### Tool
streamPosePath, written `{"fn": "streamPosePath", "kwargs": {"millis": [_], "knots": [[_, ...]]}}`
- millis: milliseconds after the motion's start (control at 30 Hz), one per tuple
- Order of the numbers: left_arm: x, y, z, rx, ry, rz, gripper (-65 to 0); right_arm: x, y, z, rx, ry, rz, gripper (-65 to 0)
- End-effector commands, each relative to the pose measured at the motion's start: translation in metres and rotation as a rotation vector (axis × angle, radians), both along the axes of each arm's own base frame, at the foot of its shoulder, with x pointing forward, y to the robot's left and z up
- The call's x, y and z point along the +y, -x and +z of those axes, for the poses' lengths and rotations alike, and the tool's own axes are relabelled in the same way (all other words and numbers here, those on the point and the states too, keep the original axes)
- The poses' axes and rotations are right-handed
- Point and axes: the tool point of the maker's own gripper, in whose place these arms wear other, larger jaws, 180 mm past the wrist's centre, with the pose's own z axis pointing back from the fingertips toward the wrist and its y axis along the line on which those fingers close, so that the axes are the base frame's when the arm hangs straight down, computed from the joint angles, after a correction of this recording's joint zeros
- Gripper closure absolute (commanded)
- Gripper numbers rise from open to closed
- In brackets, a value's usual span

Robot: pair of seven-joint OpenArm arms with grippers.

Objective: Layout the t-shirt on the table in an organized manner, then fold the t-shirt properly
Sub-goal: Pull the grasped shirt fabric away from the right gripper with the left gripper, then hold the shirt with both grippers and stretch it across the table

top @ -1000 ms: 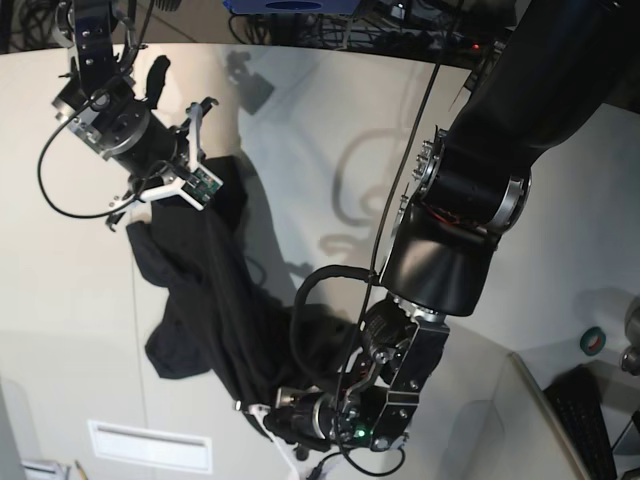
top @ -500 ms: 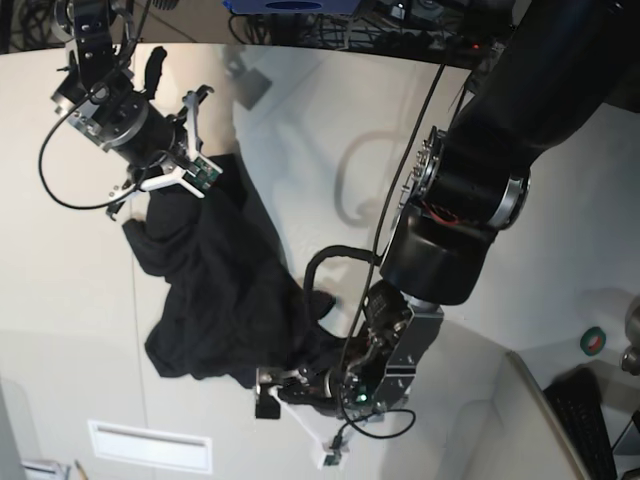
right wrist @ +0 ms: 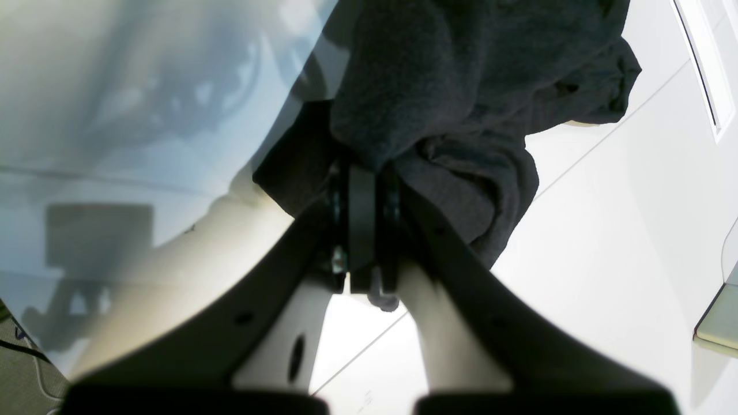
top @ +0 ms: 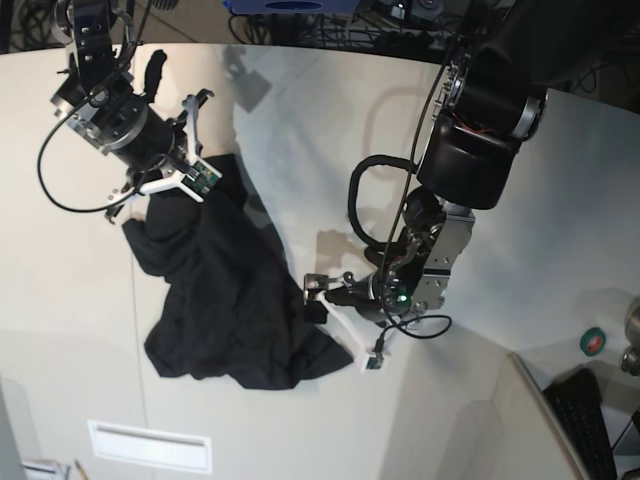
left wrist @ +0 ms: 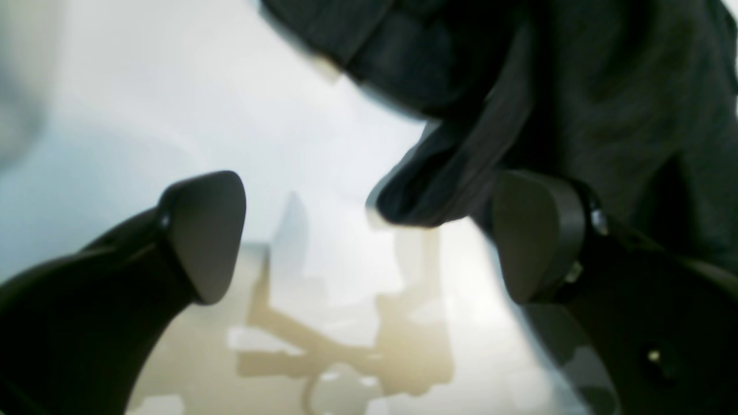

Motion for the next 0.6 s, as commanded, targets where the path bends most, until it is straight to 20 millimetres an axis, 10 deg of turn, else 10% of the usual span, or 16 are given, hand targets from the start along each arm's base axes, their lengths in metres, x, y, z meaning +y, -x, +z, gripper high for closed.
{"fn": "streamPosePath", "kwargs": {"millis": [0,200,567], "knots": [[-0.005,-0.020,0.019,-0.049,0.013,-0.004,-65.0,0.002,-0.007,0.011,-0.040,-0.022,0.005,0.0],[0.002,-0.024,0.011,-0.010,-0.016,0.000,-65.0,0.003,-0.012,0.013,-0.051,-0.024,0.004,0.0],[-0.046,-0.019,0.006,0.017,-0.059,-0.128,-65.0,0.003,-0.012,0.013,-0.051,-0.024,0.004,0.0]]}}
